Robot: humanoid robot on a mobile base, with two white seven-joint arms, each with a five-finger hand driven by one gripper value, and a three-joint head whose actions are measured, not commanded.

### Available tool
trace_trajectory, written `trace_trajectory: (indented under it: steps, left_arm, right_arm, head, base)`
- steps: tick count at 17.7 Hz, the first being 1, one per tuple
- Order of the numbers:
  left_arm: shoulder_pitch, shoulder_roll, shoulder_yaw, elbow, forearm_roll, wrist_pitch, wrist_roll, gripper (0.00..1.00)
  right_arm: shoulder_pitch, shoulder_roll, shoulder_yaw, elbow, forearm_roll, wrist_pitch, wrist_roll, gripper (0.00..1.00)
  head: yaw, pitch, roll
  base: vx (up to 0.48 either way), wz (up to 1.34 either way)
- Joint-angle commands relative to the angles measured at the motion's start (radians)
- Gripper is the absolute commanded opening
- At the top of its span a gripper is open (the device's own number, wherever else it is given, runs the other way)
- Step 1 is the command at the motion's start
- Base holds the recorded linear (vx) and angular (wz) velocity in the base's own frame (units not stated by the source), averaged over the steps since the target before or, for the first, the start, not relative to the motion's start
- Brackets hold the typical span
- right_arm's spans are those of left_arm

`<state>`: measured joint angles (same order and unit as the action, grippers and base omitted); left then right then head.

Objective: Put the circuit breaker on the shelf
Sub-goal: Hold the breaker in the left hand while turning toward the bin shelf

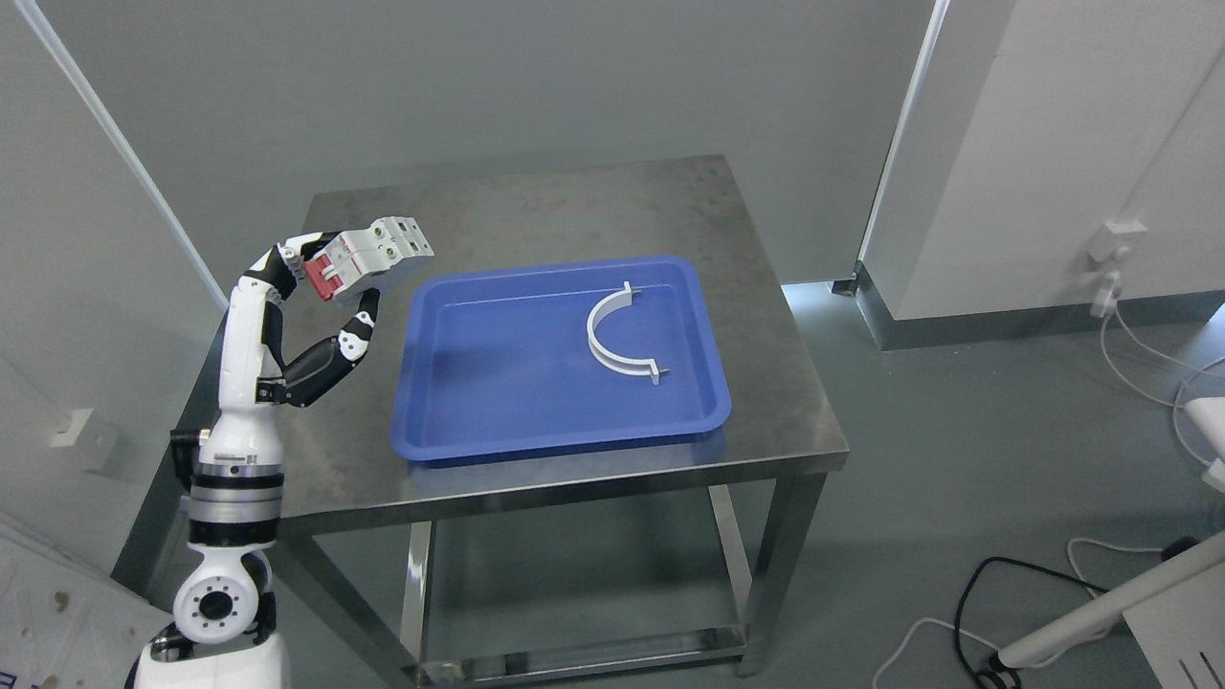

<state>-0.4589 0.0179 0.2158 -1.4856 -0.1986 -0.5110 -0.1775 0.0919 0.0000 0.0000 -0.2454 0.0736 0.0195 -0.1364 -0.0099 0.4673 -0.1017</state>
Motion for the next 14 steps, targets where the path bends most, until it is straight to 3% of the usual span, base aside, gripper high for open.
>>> trace_trajectory:
  steps: [1, 14]
  left_arm:
    - [0.036, 0.000, 0.053, -0.074, 0.024, 0.000, -0.008, 0.14]
    - [0.034, 0.000, 0.040, -0.071, 0.027, 0.005, -0.030, 0.14]
  right_arm:
    - [0.000, -0.017, 0.020, 0.000, 0.000, 0.059, 0.000, 1.00]
    - [0.000, -0.017, 0.020, 0.000, 0.000, 0.059, 0.000, 1.00]
  head:
    - [0.0000, 0.000, 0.000]
    - [0.0000, 0.000, 0.000]
  base:
    - [-0.203, 0.03]
    - [-0.169, -0.11]
